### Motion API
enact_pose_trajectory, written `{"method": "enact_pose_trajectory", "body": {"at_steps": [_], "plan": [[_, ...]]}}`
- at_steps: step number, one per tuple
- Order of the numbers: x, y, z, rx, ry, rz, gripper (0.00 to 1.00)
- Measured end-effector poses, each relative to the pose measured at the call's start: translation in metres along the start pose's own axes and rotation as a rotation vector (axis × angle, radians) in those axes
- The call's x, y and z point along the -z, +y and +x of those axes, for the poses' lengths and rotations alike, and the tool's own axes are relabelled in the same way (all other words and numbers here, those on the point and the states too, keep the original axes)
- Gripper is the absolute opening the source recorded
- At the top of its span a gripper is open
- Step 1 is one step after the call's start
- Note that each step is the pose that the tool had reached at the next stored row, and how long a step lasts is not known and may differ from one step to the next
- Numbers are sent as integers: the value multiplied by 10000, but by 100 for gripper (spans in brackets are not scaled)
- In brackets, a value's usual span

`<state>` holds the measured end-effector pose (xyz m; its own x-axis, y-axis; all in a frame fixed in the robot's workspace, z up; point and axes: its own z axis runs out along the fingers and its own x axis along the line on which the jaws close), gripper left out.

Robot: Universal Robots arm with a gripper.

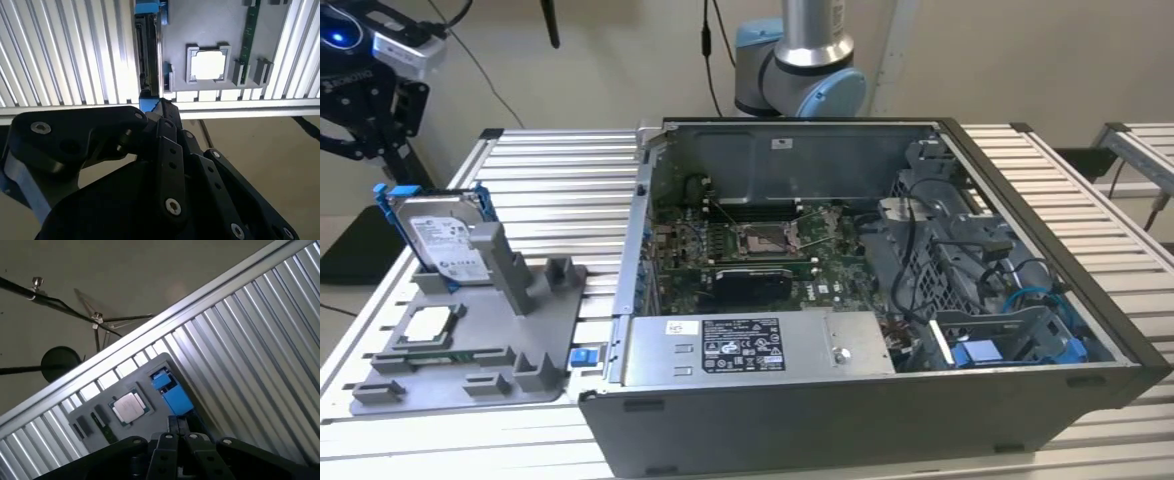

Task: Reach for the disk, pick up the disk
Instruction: 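Pick up the disk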

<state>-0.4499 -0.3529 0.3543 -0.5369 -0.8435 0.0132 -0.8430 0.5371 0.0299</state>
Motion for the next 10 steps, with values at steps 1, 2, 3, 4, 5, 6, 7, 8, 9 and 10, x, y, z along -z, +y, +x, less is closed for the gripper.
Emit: {"method": "enact_pose_trajectory", "body": {"at_steps": [1,2,3,4,5,6,7,8,9,10], "plan": [[0,0,0,134,4,2,0],[0,0,0,255,8,4,0],[0,0,0,380,12,6,0],[0,0,0,522,17,8,0],[0,0,0,654,21,9,0],[0,0,0,779,25,11,0],[0,0,0,917,30,13,0],[0,0,0,1038,34,16,0],[0,0,0,1155,39,17,0],[0,0,0,1297,43,20,0]]}}
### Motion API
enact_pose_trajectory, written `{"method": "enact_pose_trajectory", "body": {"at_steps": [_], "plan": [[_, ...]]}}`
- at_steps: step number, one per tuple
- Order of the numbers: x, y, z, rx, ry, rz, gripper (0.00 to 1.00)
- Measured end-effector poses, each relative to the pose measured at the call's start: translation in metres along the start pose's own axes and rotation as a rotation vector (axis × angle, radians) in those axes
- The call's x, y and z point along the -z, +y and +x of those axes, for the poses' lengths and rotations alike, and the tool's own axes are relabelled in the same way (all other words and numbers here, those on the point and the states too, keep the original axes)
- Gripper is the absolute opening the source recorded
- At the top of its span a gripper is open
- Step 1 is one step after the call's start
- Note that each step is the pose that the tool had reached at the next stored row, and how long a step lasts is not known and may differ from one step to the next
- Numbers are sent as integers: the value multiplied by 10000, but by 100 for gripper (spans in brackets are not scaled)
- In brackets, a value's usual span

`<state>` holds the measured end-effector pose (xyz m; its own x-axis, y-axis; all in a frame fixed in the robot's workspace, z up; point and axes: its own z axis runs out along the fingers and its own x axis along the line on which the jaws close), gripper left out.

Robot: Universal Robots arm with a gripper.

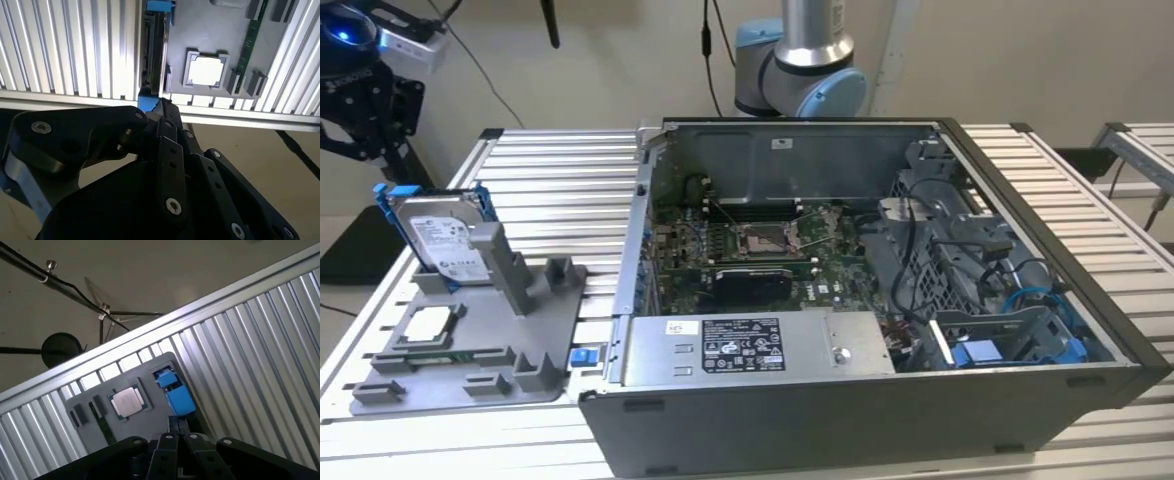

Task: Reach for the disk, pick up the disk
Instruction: 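Pick up the disk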

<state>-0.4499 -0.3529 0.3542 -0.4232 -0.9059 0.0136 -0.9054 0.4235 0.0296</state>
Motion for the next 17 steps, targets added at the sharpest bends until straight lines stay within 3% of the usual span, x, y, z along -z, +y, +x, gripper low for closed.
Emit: {"method": "enact_pose_trajectory", "body": {"at_steps": [12,17], "plan": [[0,1,-3,2102,62,29,0],[-2,8,-16,2728,76,38,0]]}}
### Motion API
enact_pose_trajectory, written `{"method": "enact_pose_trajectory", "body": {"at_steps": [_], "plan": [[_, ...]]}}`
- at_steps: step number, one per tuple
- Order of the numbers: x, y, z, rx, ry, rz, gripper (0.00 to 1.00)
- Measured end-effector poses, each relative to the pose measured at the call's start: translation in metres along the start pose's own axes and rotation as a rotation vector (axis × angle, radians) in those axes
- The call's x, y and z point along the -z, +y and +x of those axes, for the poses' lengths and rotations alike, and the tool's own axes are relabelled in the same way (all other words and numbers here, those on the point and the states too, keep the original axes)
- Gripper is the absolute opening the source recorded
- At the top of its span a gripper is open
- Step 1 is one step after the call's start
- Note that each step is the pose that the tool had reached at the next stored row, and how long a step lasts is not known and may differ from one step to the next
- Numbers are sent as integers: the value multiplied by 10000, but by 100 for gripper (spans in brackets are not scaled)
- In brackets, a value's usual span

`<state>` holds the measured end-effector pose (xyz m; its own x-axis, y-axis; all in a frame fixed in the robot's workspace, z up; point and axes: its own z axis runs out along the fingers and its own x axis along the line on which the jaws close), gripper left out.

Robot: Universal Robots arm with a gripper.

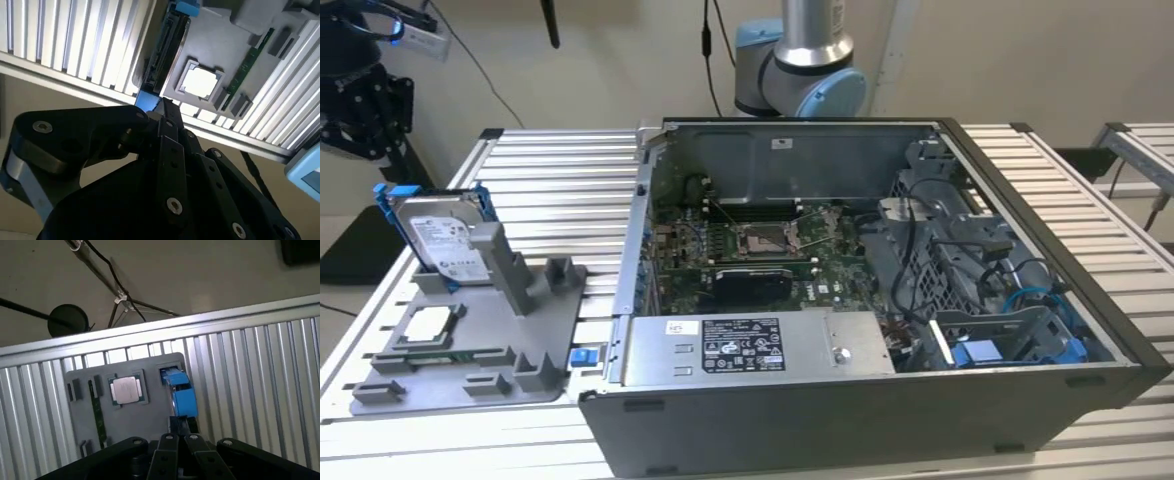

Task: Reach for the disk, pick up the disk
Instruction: 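Pick up the disk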

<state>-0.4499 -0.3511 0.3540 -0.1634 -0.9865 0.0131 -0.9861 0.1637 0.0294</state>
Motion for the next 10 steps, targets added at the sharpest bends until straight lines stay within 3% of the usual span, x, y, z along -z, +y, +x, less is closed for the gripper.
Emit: {"method": "enact_pose_trajectory", "body": {"at_steps": [6,10], "plan": [[-4,18,-50,370,-8,14,0],[-9,66,-43,394,-16,58,0]]}}
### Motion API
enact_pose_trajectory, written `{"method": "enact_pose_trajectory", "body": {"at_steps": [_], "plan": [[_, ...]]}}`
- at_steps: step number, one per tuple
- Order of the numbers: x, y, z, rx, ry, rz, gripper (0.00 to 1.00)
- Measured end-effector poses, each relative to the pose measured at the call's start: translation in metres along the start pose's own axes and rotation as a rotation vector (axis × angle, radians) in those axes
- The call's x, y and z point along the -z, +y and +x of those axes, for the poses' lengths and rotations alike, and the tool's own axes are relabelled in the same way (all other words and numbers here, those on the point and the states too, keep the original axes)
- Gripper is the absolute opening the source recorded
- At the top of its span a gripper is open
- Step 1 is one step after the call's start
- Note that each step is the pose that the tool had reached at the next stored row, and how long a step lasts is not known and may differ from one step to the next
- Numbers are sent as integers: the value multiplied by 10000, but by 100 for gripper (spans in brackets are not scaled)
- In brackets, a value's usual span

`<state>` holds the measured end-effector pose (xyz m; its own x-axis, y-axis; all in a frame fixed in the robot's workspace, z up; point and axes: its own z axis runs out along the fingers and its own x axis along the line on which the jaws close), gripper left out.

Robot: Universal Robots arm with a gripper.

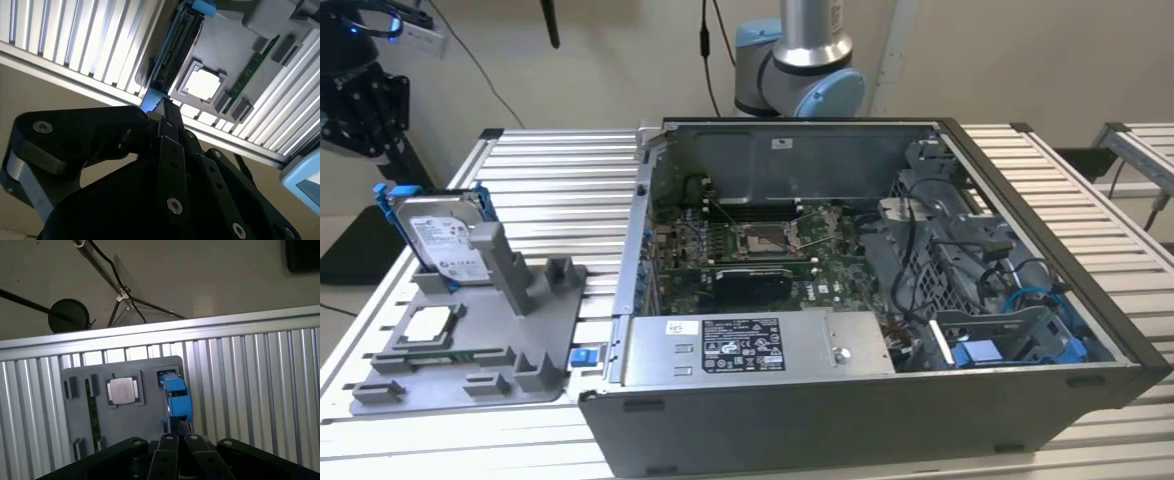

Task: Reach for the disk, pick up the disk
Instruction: 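Pick up the disk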

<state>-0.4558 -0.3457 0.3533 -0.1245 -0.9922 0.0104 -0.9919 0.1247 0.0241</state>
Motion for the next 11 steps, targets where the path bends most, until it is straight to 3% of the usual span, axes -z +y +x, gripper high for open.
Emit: {"method": "enact_pose_trajectory", "body": {"at_steps": [2,3,11], "plan": [[0,0,0,1,0,1,0],[0,0,0,1,1,0,100],[-5,1,0,15,1,0,100]]}}
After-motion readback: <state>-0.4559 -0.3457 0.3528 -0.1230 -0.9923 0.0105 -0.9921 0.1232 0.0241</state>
